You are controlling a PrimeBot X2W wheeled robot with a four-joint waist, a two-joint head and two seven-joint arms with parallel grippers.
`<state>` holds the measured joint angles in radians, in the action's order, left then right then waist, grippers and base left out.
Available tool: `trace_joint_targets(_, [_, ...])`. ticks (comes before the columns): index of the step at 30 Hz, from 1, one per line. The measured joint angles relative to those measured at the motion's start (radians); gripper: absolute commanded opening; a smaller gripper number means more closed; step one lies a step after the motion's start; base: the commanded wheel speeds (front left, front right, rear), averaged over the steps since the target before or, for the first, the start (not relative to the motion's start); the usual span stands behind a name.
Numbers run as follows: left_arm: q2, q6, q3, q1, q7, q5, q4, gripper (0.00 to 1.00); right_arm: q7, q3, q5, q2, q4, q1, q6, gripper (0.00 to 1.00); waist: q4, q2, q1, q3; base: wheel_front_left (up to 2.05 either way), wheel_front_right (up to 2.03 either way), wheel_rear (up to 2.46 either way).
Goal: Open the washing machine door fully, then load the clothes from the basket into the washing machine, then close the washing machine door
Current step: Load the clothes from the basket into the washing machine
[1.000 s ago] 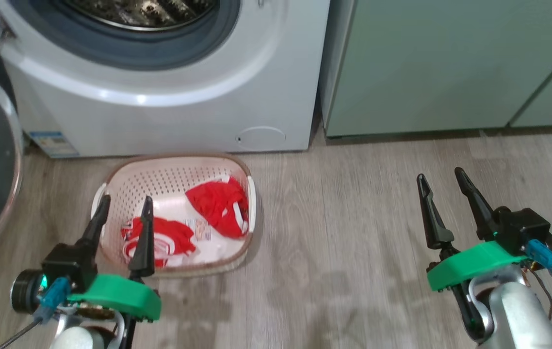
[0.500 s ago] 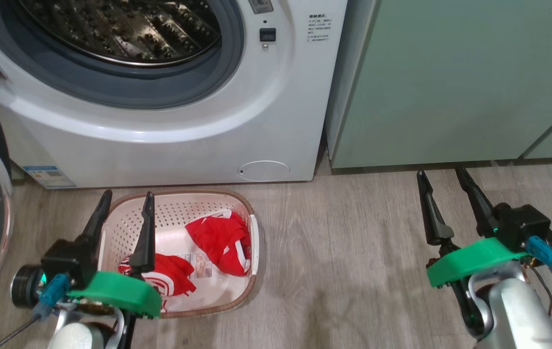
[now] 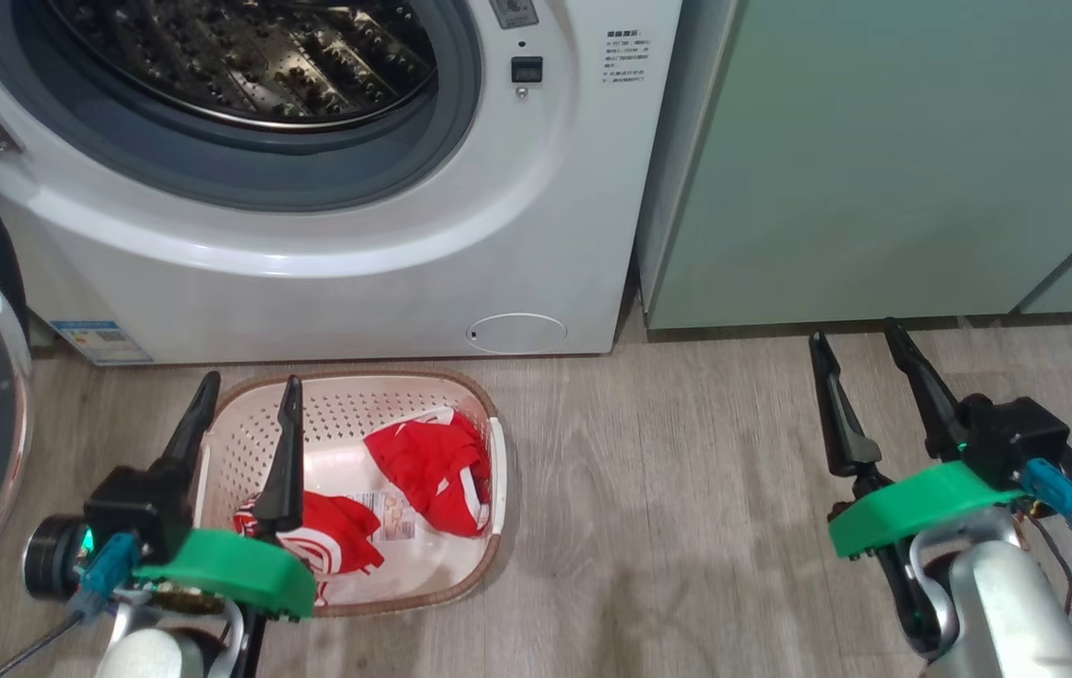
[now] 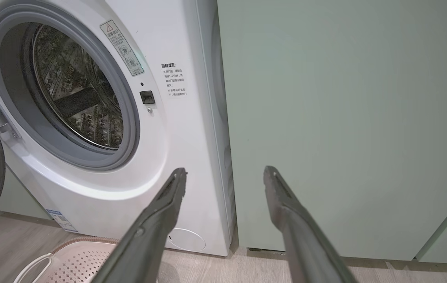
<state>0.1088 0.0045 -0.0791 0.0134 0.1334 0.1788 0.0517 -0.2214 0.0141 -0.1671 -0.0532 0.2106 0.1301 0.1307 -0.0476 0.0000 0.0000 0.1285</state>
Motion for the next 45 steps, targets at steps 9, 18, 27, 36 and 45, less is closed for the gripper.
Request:
trace_joint_targets(9, [0.006, 0.007, -0.011, 0.0, -0.001, 0.0, 0.004, 1.0, 0.0, 0.0, 0.0, 0.0, -0.004, 0.0, 0.0, 1.0, 0.001, 0.0, 0.0, 0.004, 0.0, 0.0, 0.0])
trace_joint_targets(18, [0.003, -0.043, -0.07, -0.153, -0.033, 0.023, -0.146, 1.0, 0.011, -0.001, 0.005, 0.0, -0.06, 0.017, 0.0, 1.0, 0.0, 0.0, 0.0, 0.1, 0.0, 0.0, 0.0])
trace_joint_targets(27, [-0.02, -0.101, -0.119, -0.427, -0.082, 0.077, -0.526, 1.0, 0.01, 0.03, 0.006, 0.0, -0.112, 0.139, 0.0, 1.0, -0.024, 0.0, 0.0003, 0.29, 0.0, 0.0, 0.0])
trace_joint_targets(36, [-0.016, -0.126, -0.133, -0.689, -0.076, 0.143, -0.909, 1.0, -0.009, 0.061, 0.006, 0.0, -0.163, 0.237, 0.0, 1.0, -0.07, -0.0001, 0.0003, 0.517, 0.0, 0.0, 0.0])
trace_joint_targets(45, [0.049, -0.134, -0.124, -0.864, -0.03, 0.175, -1.118, 1.0, -0.02, 0.09, -0.002, 0.0, -0.204, 0.283, 0.0, 1.0, -0.121, -0.0001, 0.0003, 0.696, 0.0, 0.0, 0.0])
